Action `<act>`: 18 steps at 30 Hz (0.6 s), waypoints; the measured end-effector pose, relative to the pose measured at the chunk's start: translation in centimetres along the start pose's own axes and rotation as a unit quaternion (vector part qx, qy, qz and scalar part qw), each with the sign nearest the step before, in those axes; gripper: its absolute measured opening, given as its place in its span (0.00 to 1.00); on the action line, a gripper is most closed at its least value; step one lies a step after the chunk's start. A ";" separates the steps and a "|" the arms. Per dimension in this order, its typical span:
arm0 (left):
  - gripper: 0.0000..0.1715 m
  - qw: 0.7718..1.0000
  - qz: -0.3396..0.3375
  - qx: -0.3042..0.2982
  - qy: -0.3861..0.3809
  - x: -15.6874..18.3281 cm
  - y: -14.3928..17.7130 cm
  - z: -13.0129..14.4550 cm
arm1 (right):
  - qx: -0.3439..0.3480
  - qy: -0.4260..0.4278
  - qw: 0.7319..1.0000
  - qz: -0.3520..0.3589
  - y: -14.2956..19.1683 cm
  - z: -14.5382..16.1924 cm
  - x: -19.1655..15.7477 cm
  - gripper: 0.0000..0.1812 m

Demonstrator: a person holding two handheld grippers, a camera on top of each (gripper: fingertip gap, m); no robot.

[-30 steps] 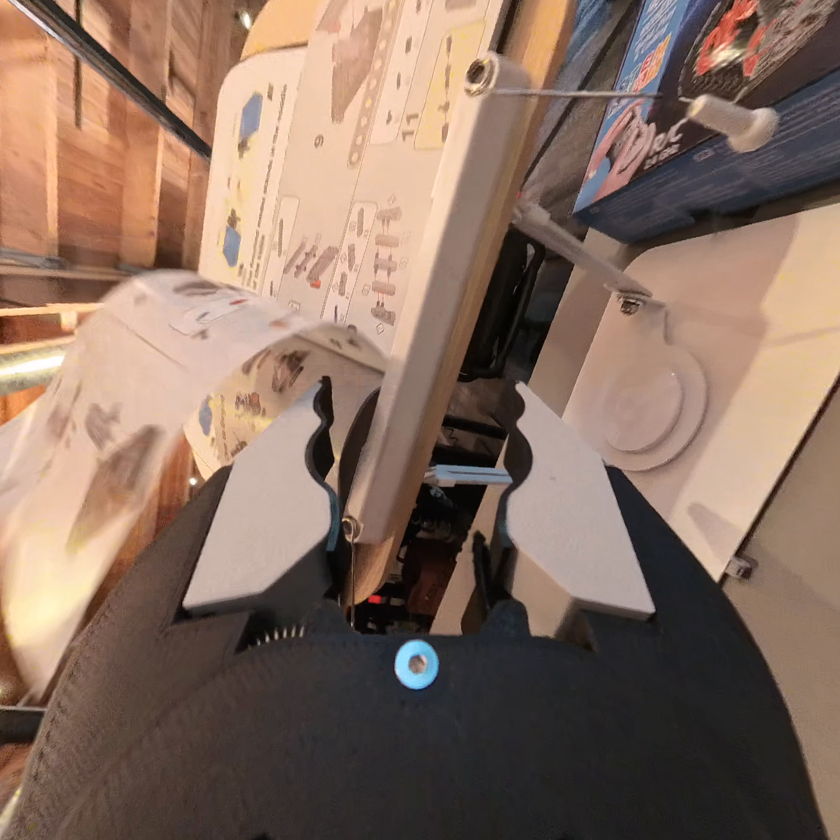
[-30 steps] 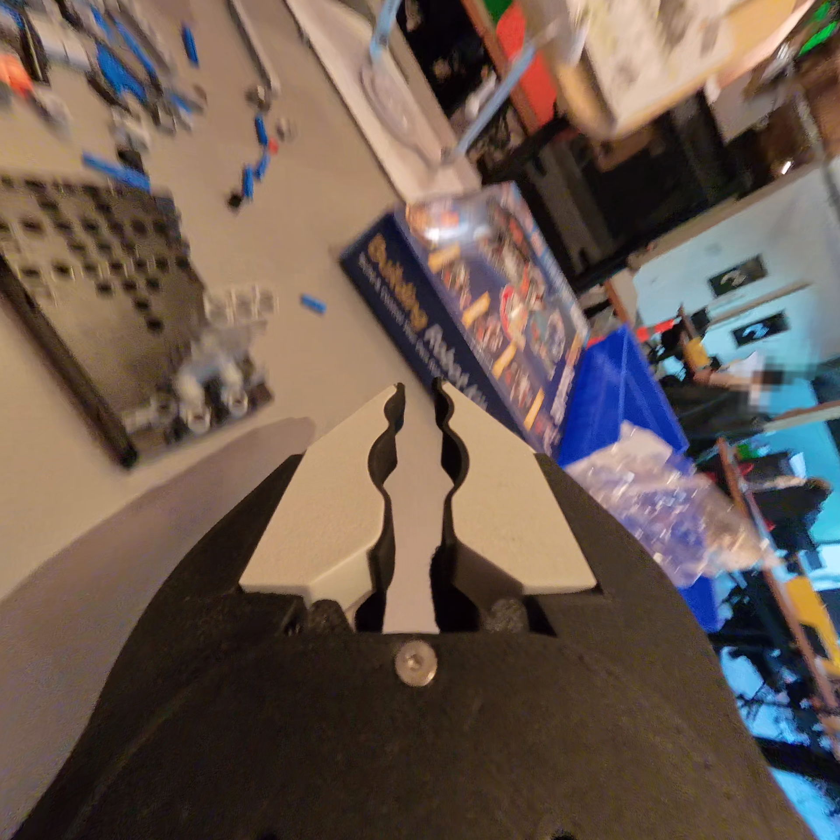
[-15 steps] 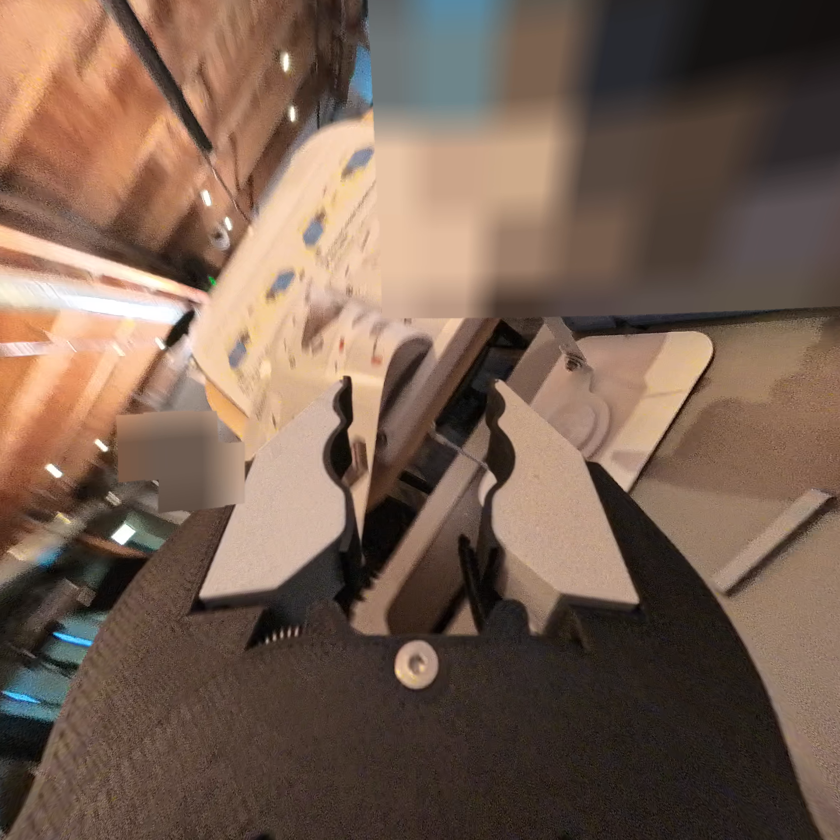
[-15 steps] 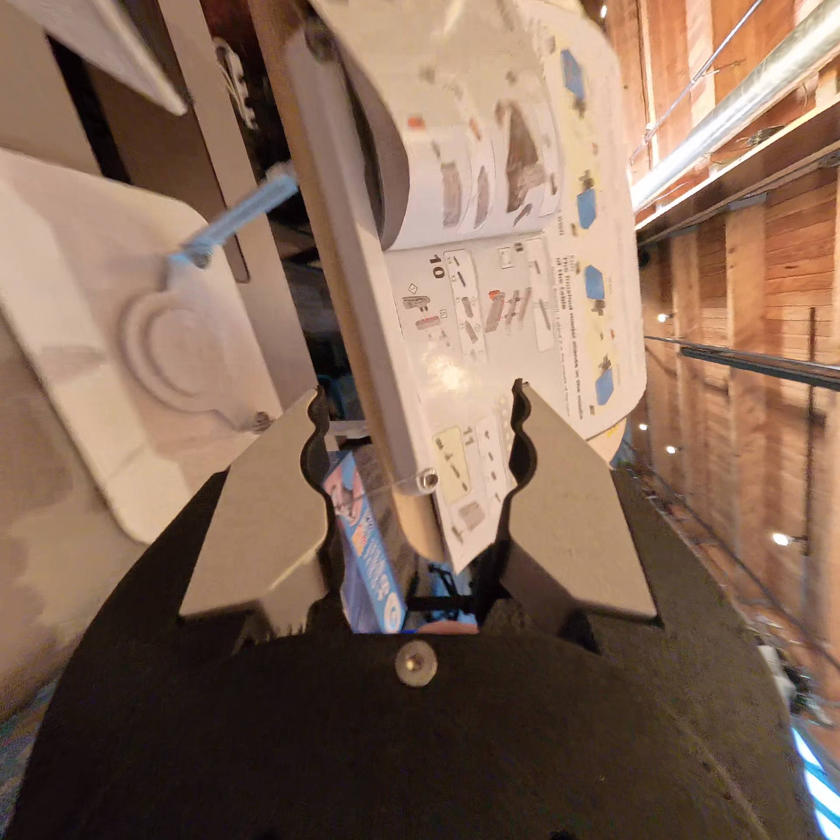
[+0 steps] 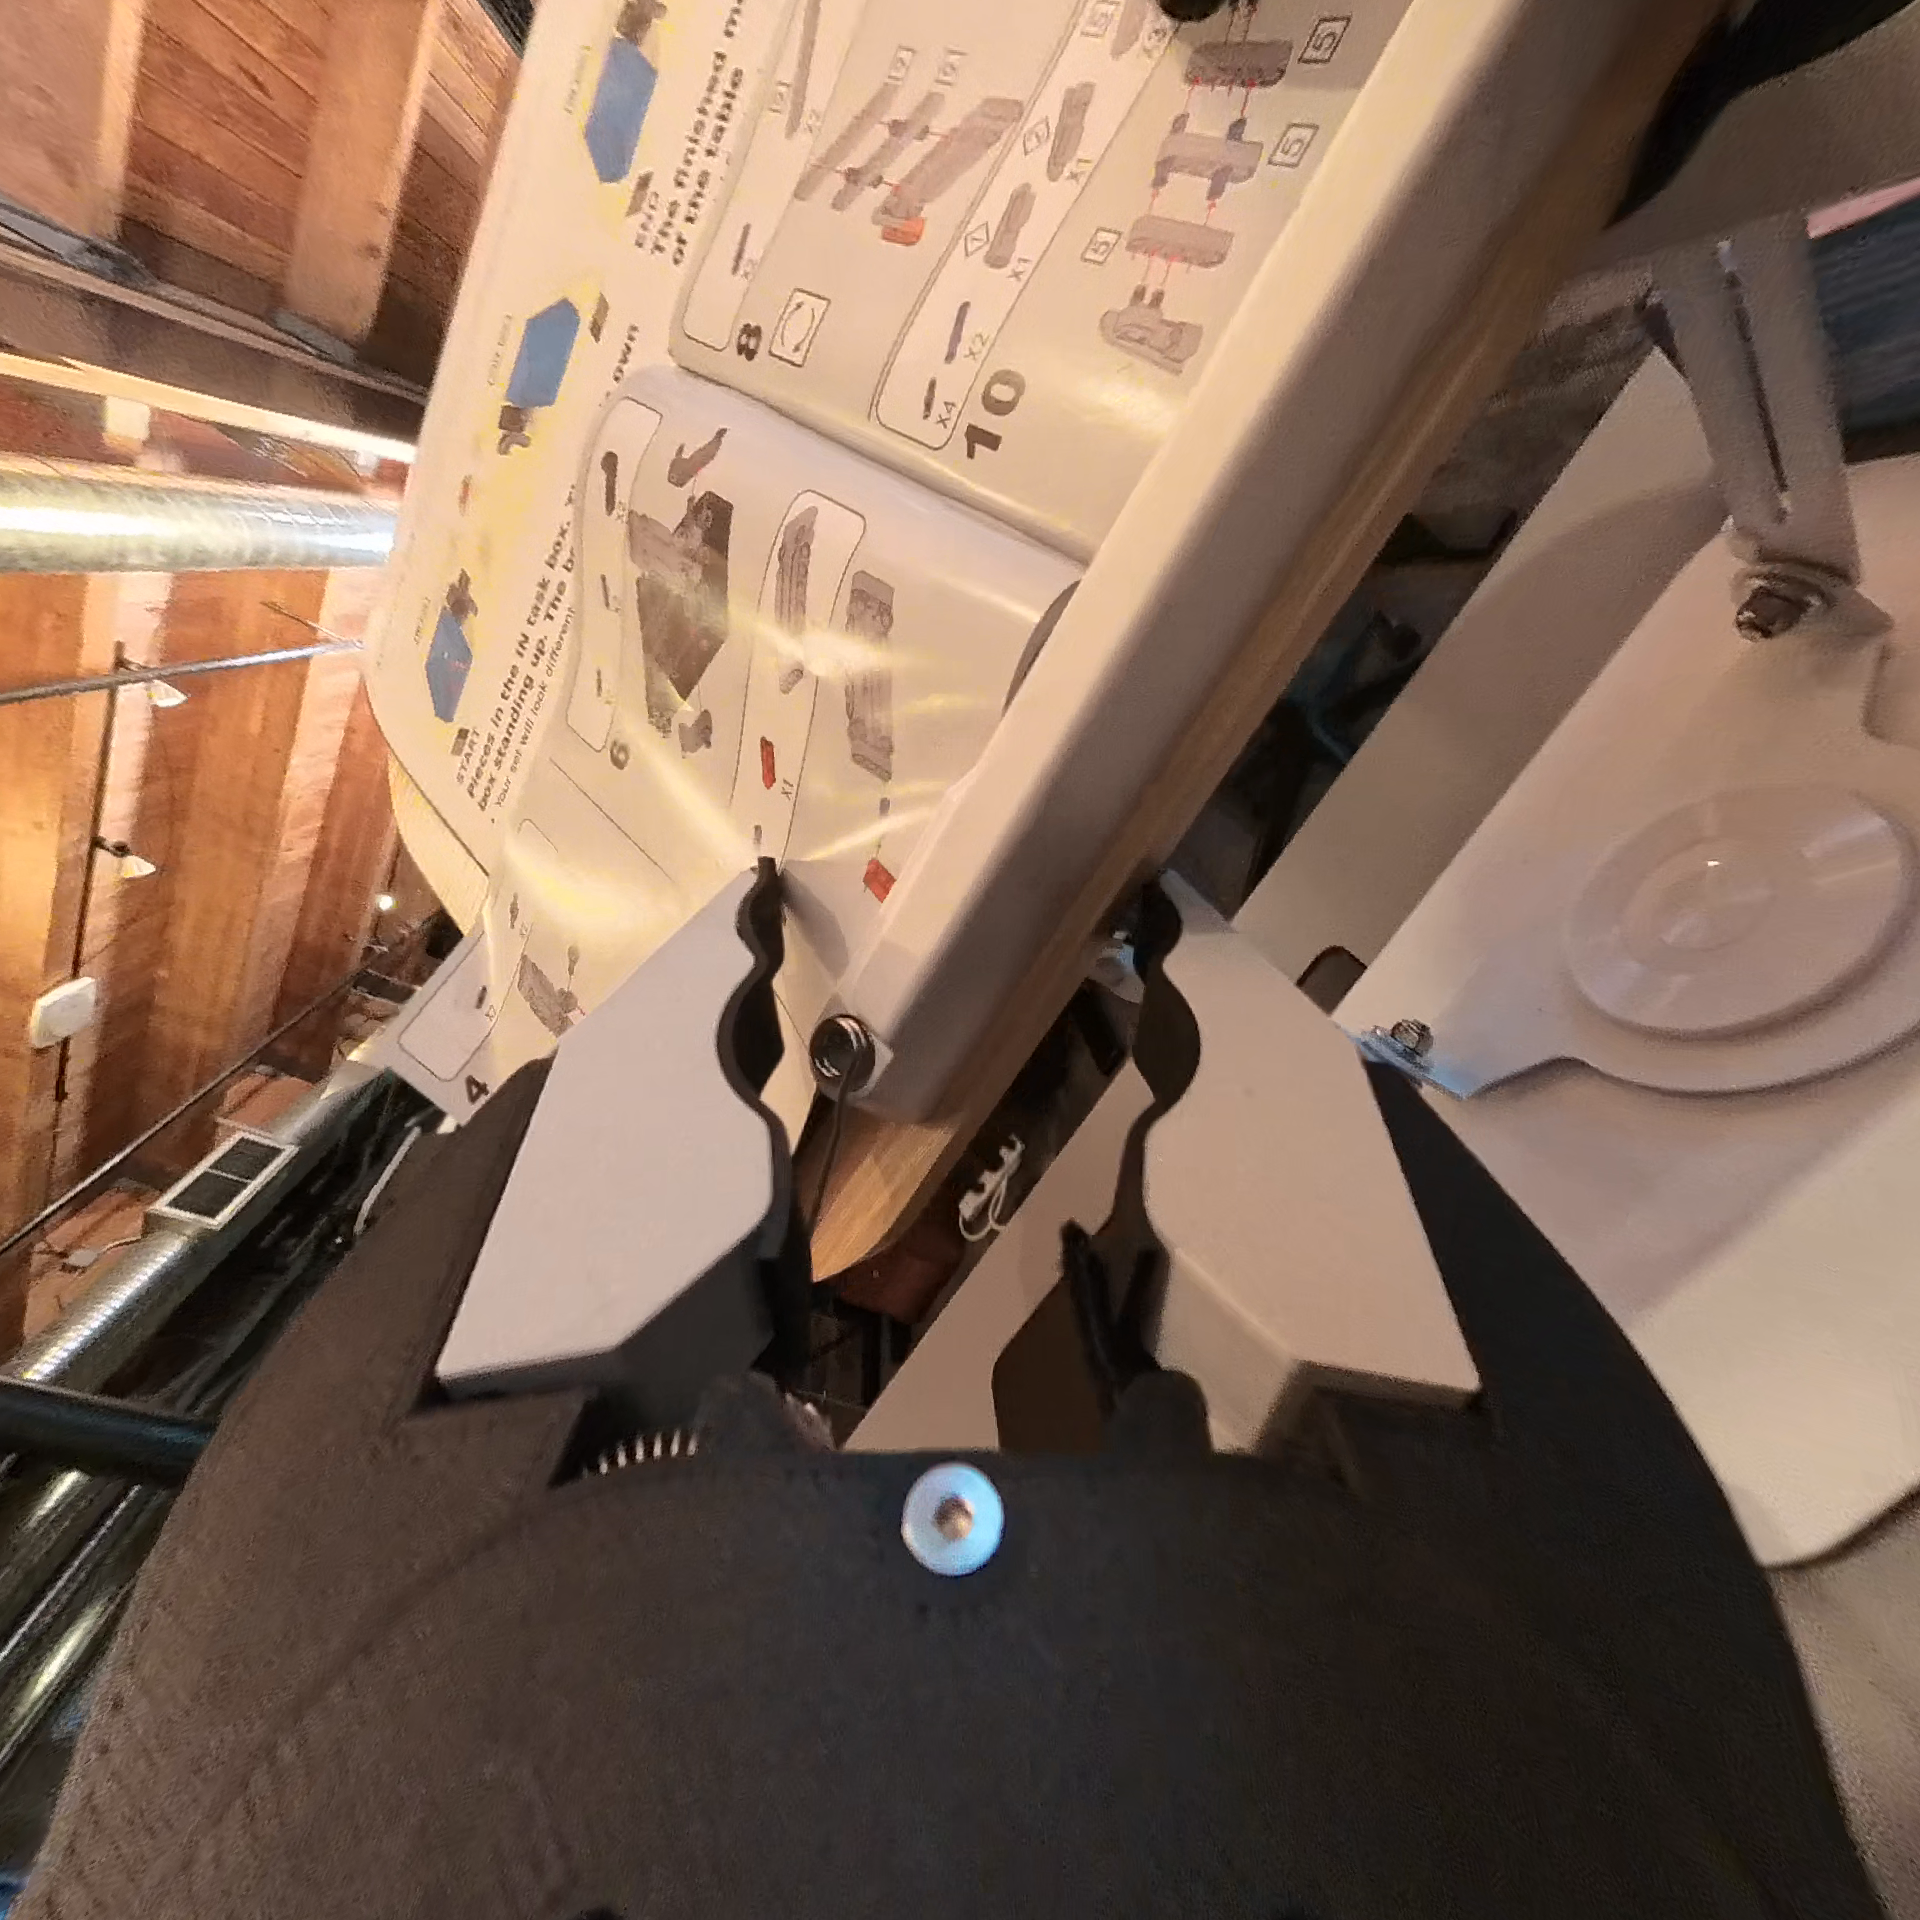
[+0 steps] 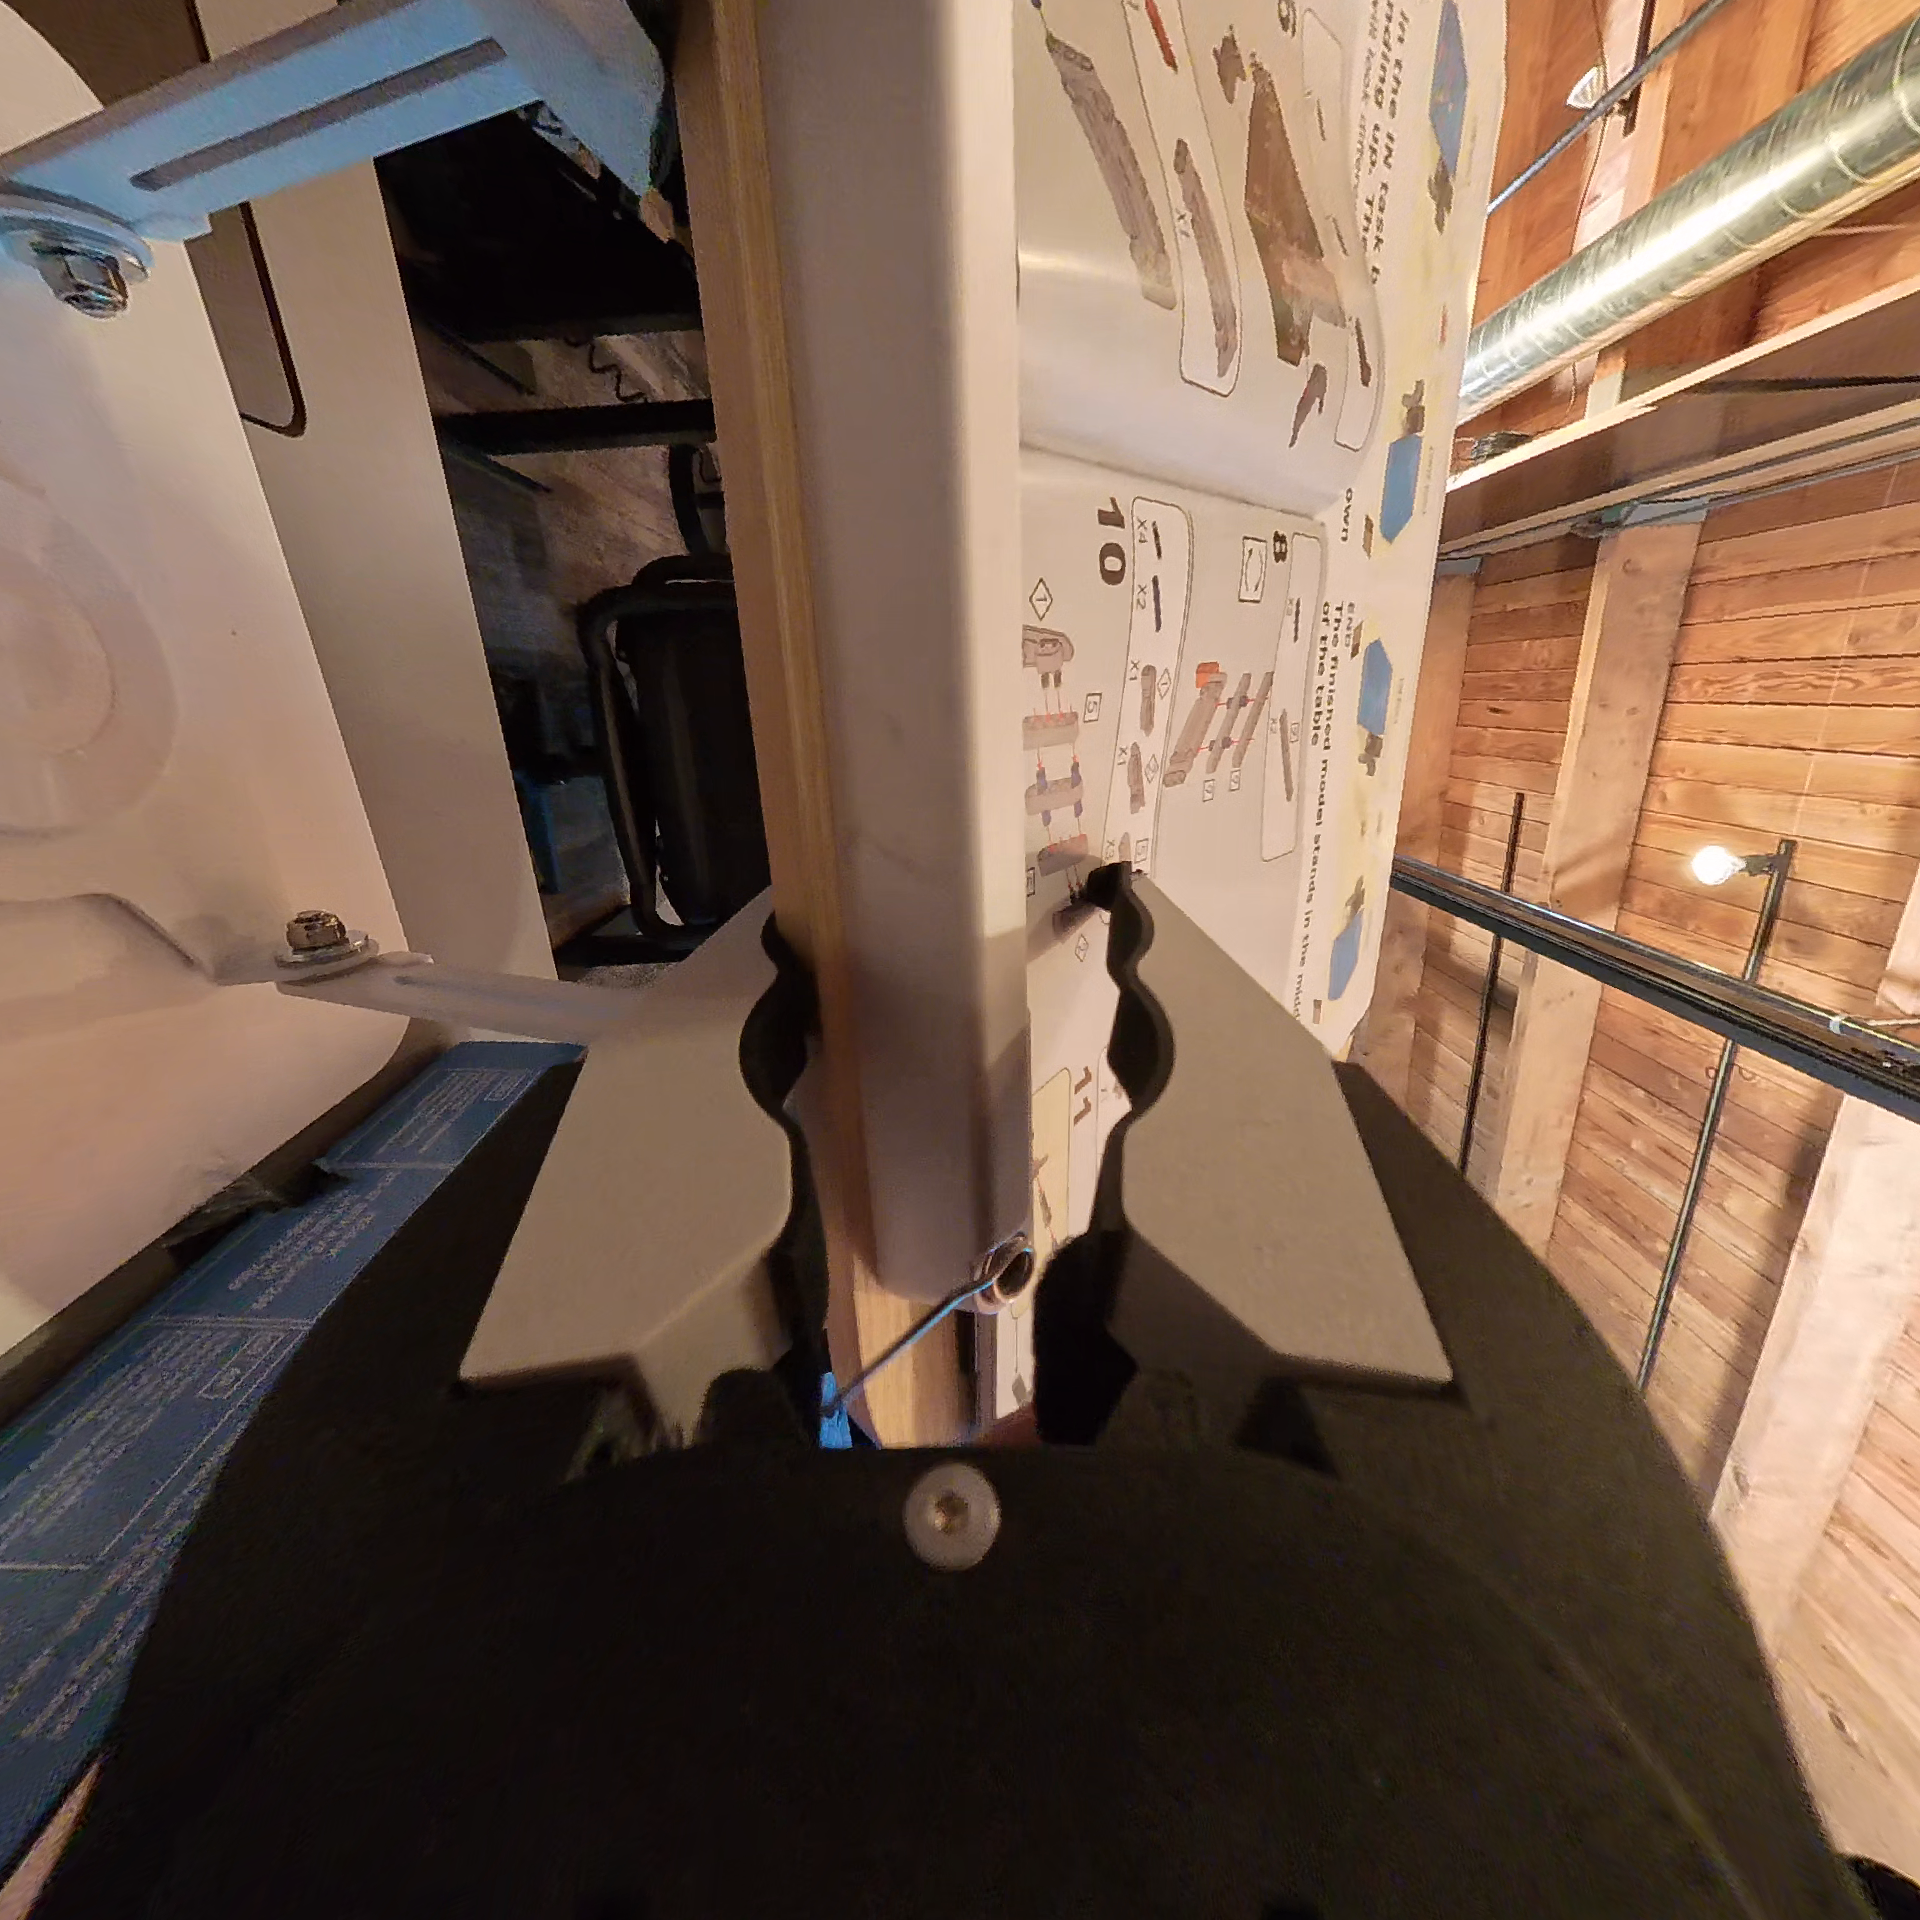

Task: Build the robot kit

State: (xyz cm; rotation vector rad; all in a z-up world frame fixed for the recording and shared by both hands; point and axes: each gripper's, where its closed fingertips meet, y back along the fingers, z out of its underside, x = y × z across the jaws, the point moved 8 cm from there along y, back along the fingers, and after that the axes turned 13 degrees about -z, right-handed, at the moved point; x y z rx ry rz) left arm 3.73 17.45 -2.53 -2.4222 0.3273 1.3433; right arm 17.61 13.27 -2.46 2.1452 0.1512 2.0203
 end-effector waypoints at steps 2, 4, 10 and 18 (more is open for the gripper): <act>0.37 1.000 -0.008 0.008 0.005 0.1 0.1 0.3 | -0.002 0.005 1.000 0.001 0.1 -0.1 0.0 0.31; 0.34 1.000 -0.013 0.010 0.005 0.1 0.4 0.4 | 0.001 0.004 1.000 0.006 0.3 -0.3 -0.2 0.30; 0.31 1.000 -0.018 0.012 -0.005 -0.1 1.8 0.9 | 0.018 -0.001 1.000 0.017 2.1 -1.4 -0.7 0.29; 0.31 1.000 -0.016 0.019 -0.013 -0.9 5.7 0.3 | 0.036 0.002 0.999 0.026 5.3 -1.9 -1.4 0.28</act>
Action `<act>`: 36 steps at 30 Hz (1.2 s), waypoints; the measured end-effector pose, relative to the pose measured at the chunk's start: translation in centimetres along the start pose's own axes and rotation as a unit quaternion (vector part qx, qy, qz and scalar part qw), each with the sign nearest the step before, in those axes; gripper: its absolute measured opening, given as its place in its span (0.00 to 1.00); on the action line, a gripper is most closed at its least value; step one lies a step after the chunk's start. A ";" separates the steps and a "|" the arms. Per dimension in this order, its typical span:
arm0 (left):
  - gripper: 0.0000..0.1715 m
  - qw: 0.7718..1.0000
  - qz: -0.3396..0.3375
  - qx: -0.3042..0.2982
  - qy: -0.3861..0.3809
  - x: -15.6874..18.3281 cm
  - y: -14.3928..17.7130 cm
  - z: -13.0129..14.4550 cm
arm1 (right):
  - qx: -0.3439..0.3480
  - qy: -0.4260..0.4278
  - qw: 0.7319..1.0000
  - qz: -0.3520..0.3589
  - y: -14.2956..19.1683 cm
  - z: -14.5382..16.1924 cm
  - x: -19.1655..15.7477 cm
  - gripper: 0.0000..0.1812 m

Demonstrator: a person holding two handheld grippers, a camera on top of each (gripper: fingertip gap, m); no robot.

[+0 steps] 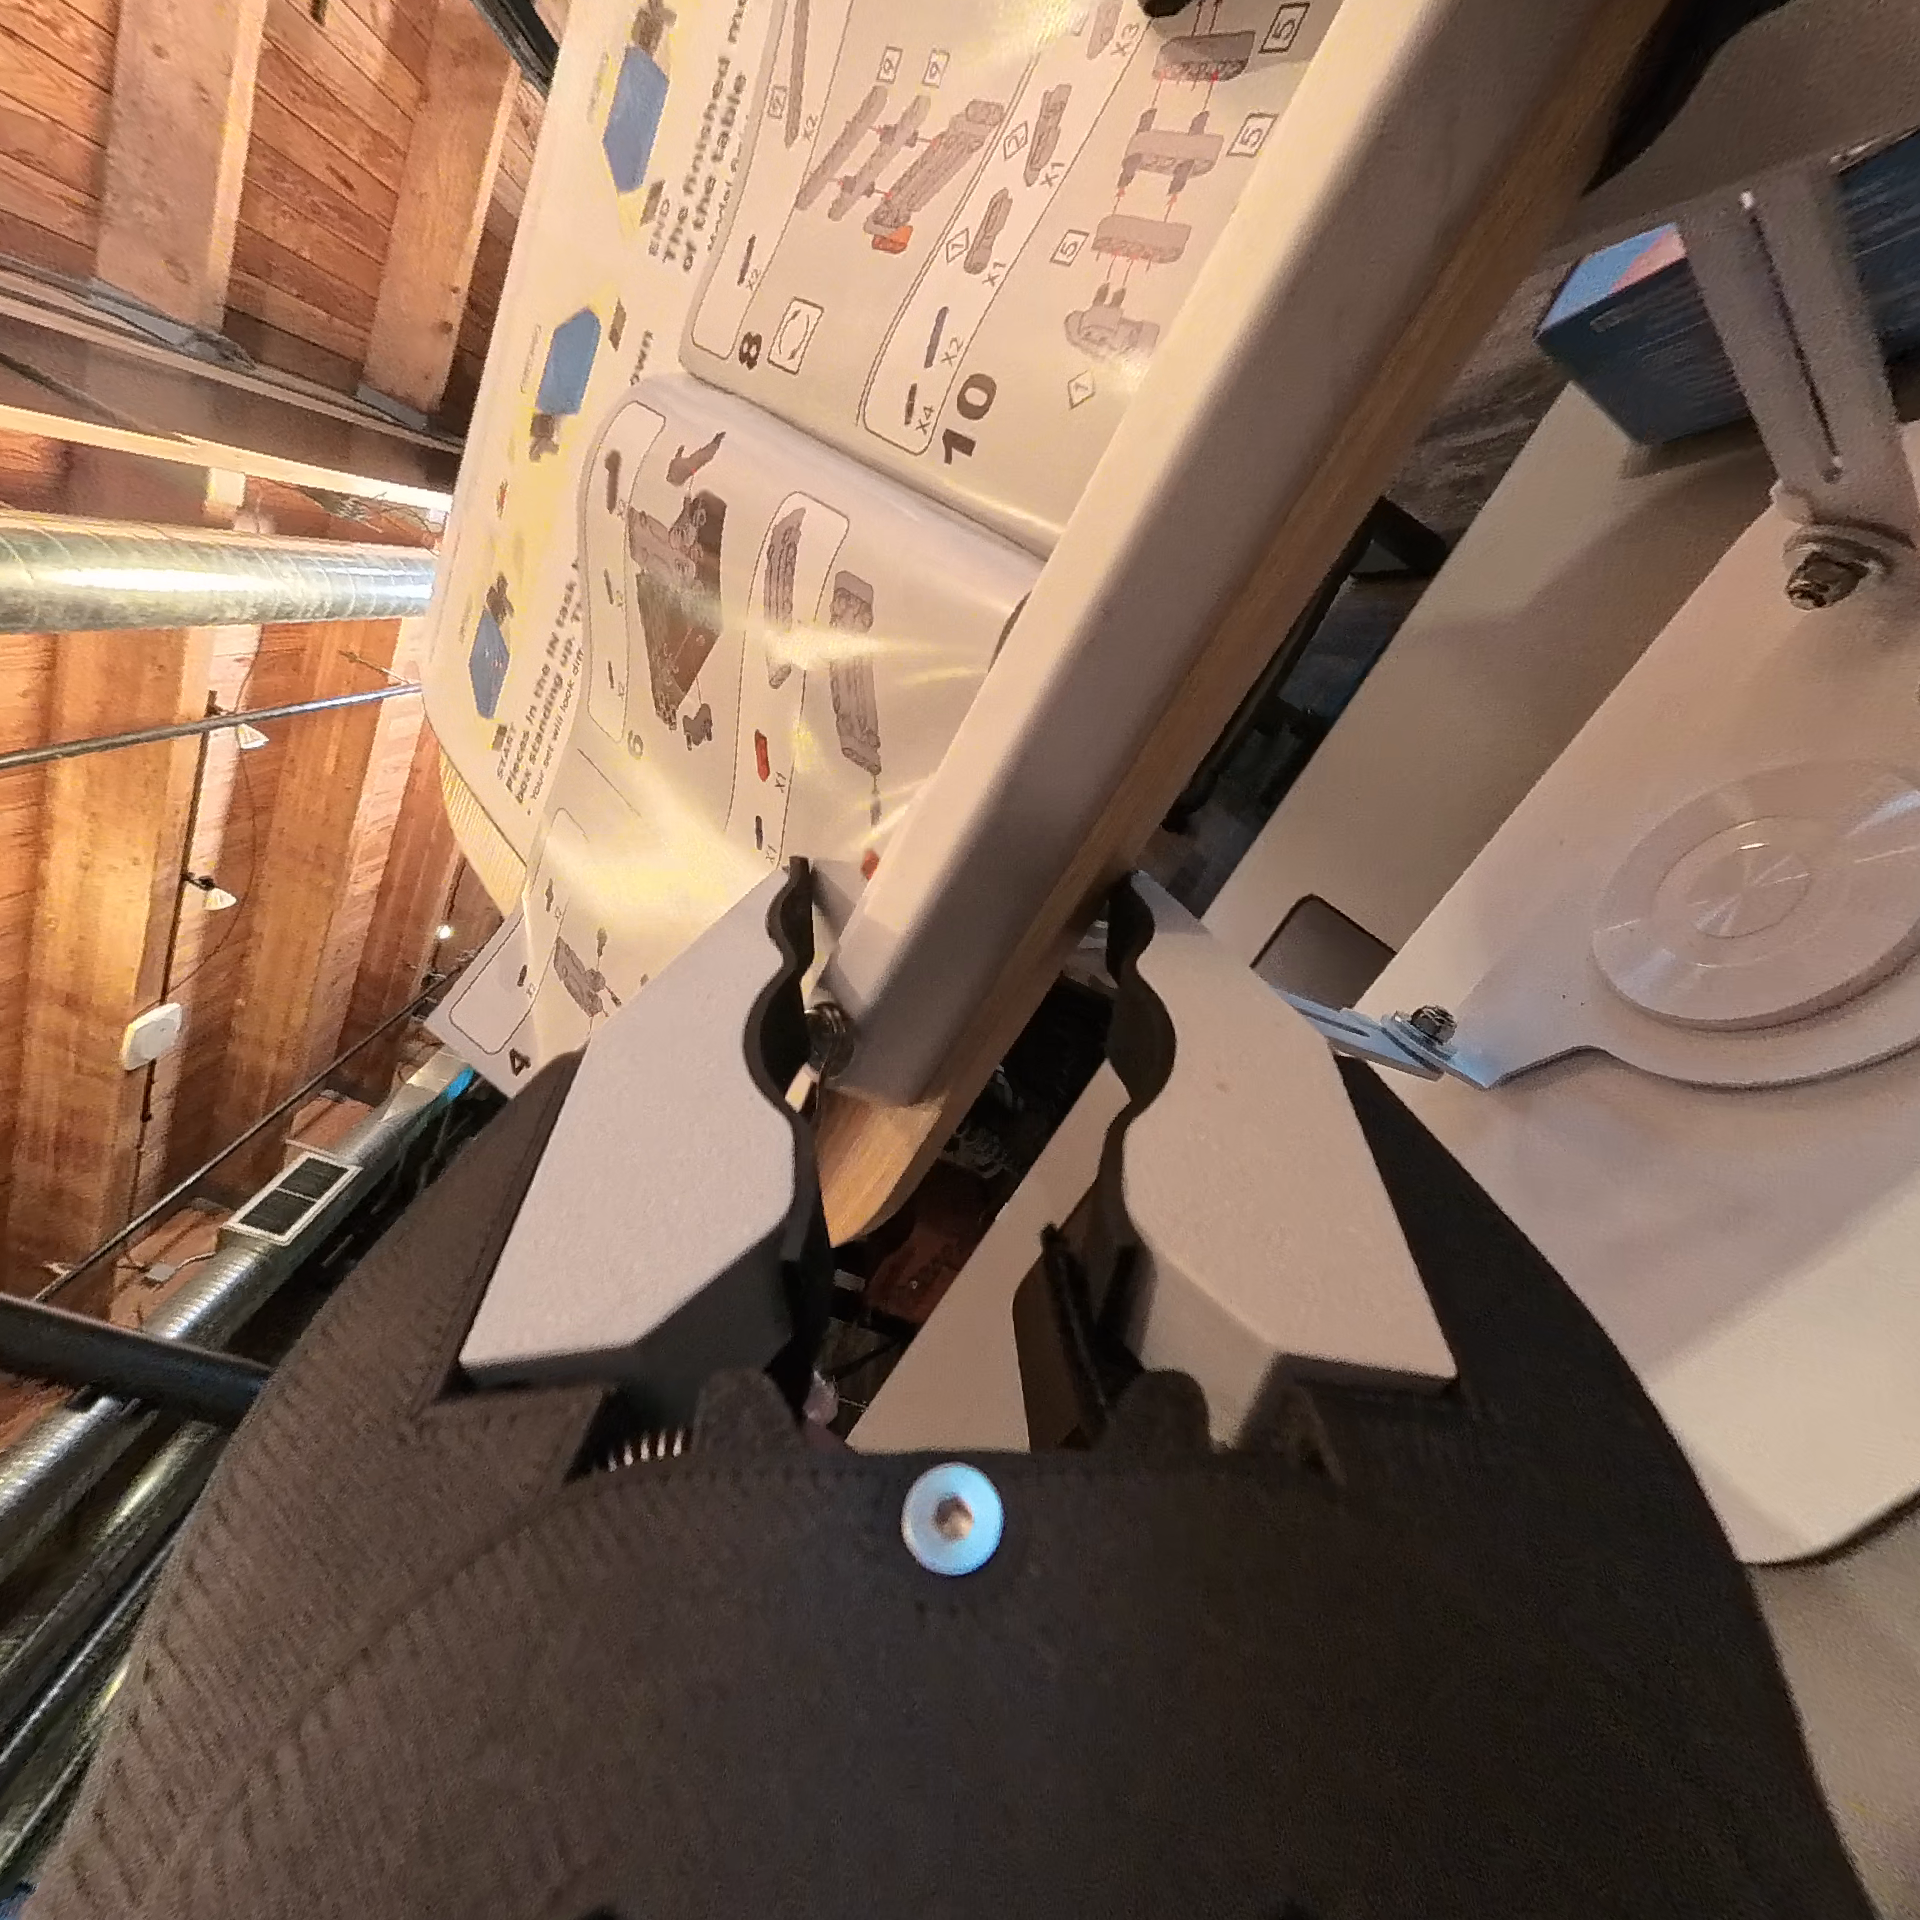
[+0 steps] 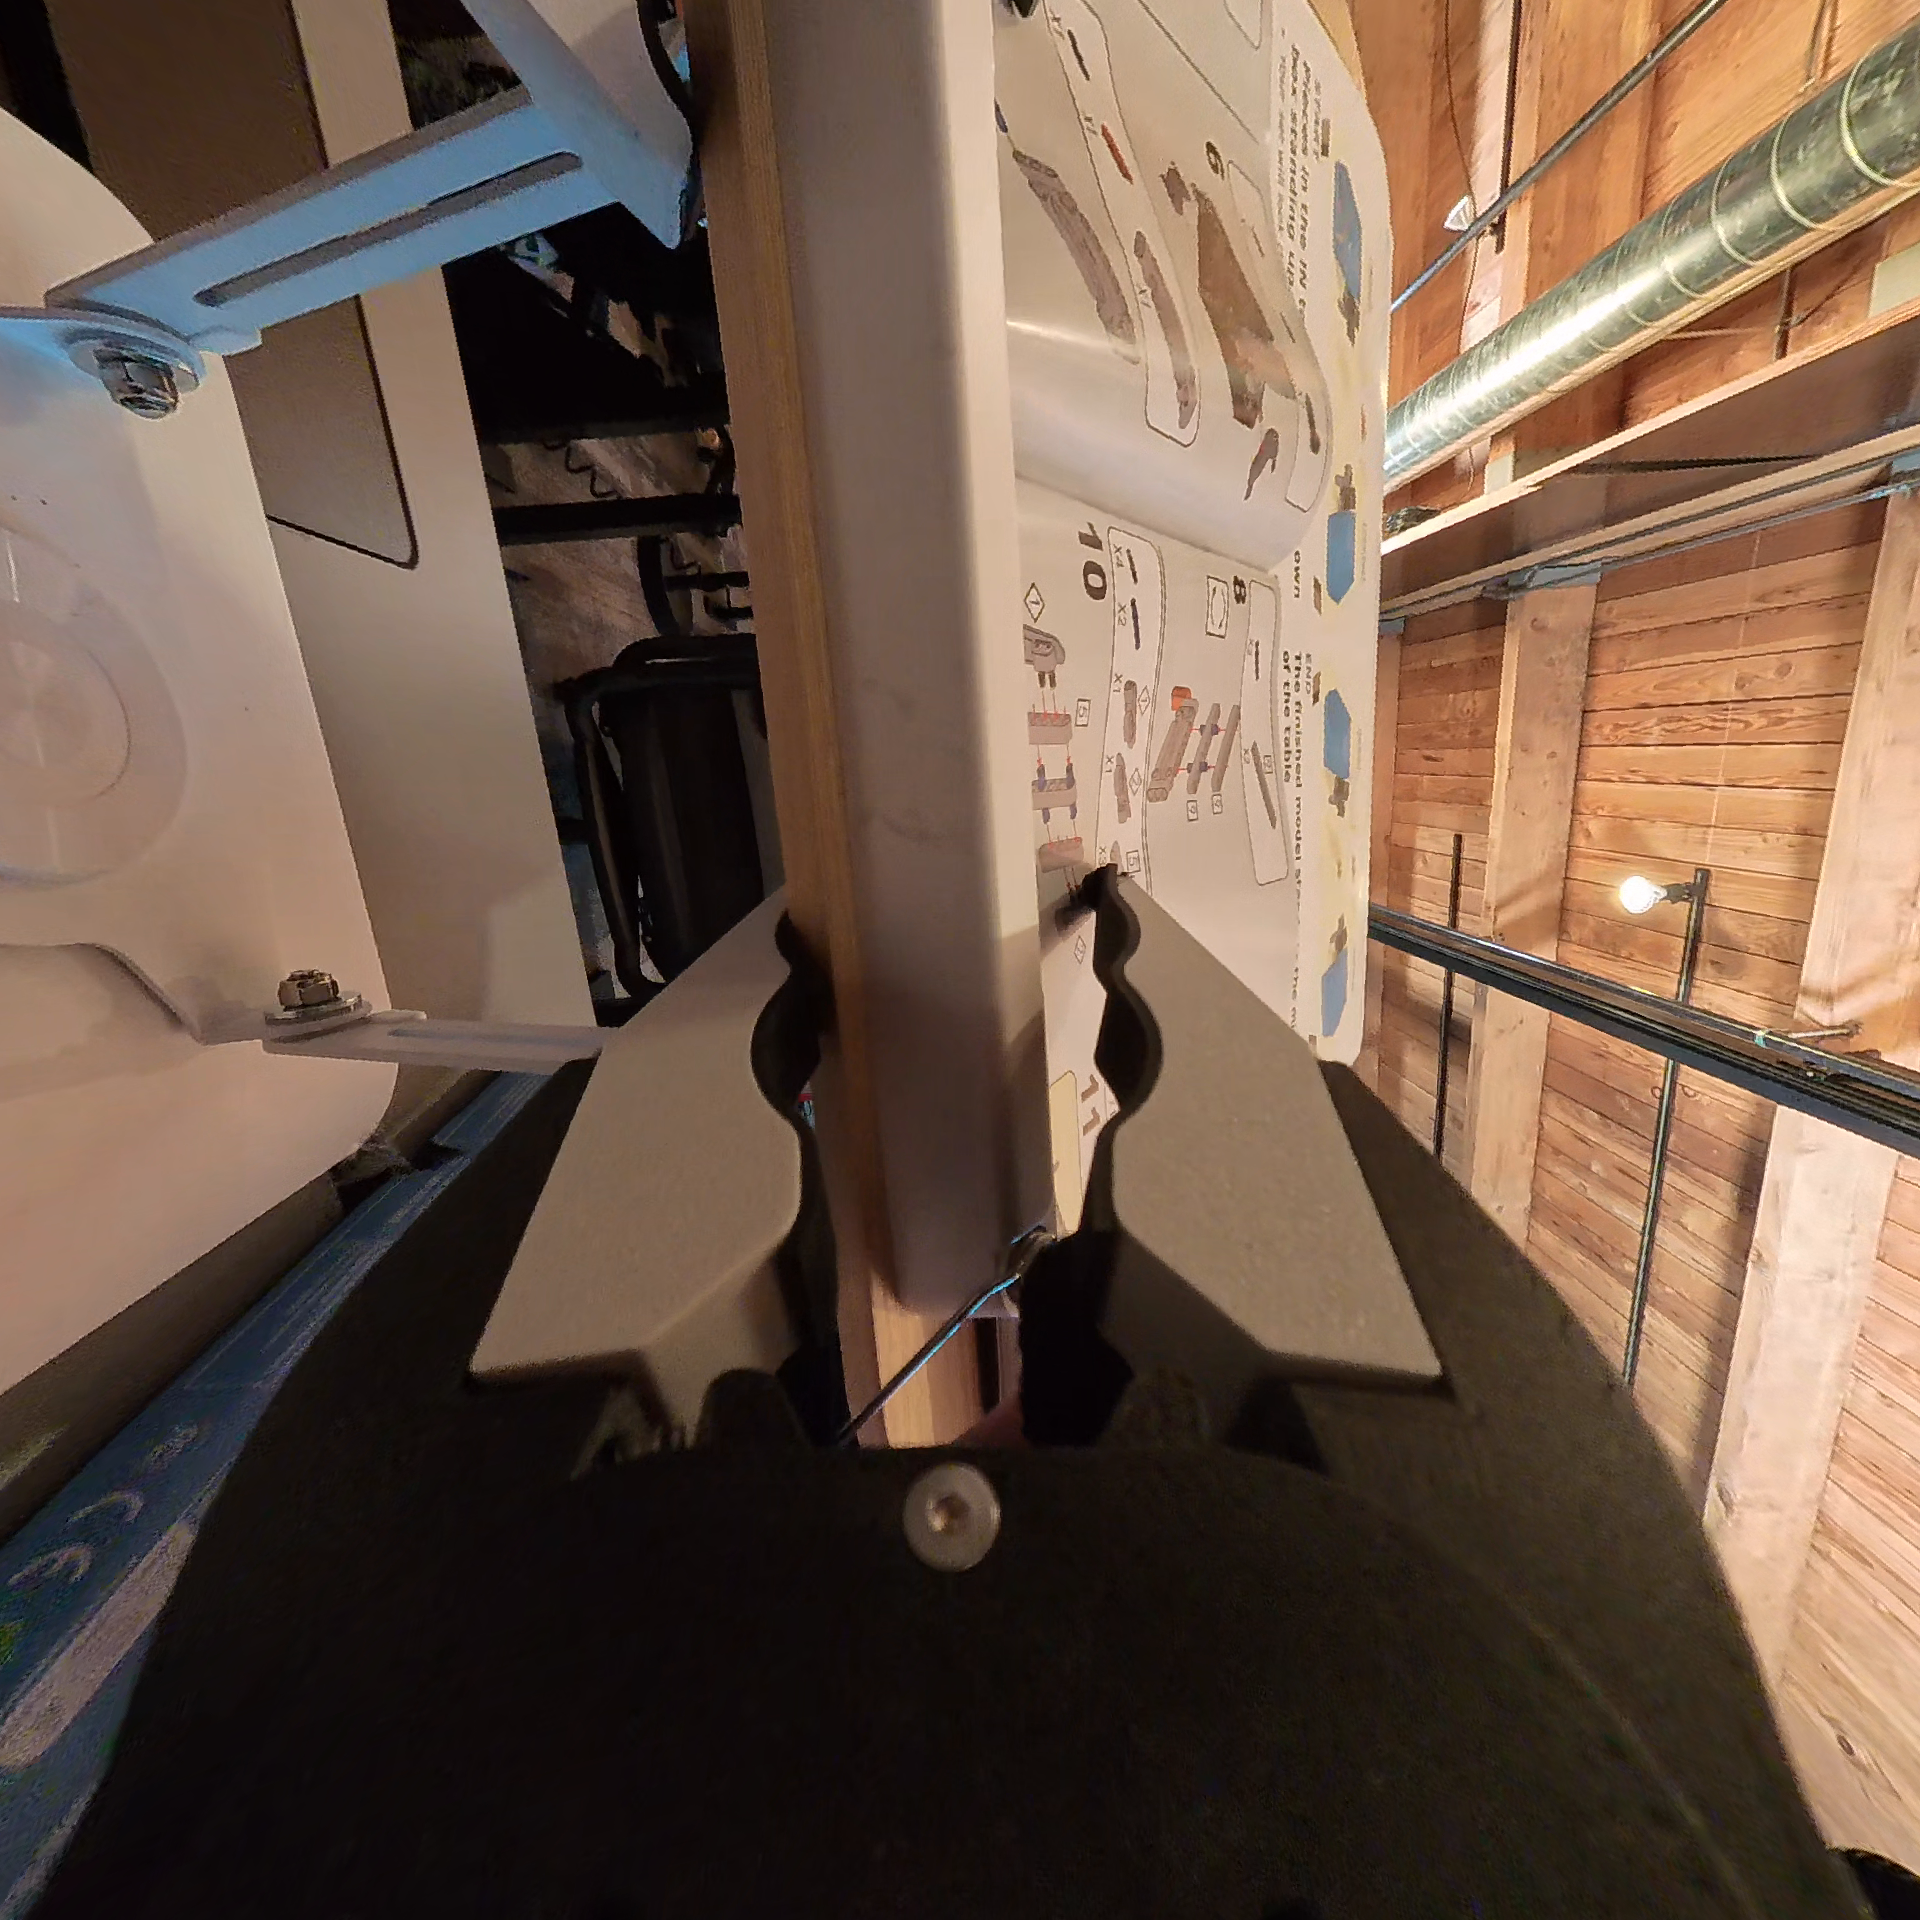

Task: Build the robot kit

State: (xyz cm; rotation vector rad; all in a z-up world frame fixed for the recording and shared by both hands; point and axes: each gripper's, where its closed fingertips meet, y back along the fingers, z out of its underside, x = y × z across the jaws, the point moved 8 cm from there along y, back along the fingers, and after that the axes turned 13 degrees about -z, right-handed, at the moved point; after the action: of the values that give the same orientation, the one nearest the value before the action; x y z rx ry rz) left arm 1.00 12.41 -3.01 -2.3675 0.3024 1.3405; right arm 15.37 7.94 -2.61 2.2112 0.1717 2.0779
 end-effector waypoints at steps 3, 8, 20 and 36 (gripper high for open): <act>0.32 1.000 0.003 0.003 -0.007 -0.4 2.1 -0.4 | 0.008 0.002 1.000 0.003 1.7 -0.4 -0.3 0.28; 0.32 1.000 0.009 0.008 -0.012 -1.2 5.8 -0.6 | 0.026 -0.001 1.000 0.007 5.0 -1.7 -1.0 0.28; 0.32 0.995 0.063 0.006 0.073 -4.2 10.7 -1.3 | 0.059 -0.020 0.995 -0.073 8.9 -2.5 -0.3 0.36; 0.15 0.975 0.205 0.071 0.056 -6.9 18.2 0.8 | 0.146 -0.196 0.945 -0.219 23.7 -2.3 1.2 0.09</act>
State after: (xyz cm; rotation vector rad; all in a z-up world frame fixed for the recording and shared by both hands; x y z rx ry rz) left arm -10.00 -3.61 -1.77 -2.3430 0.9312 1.3017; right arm 13.41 -15.26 2.31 2.4064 0.8901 1.4255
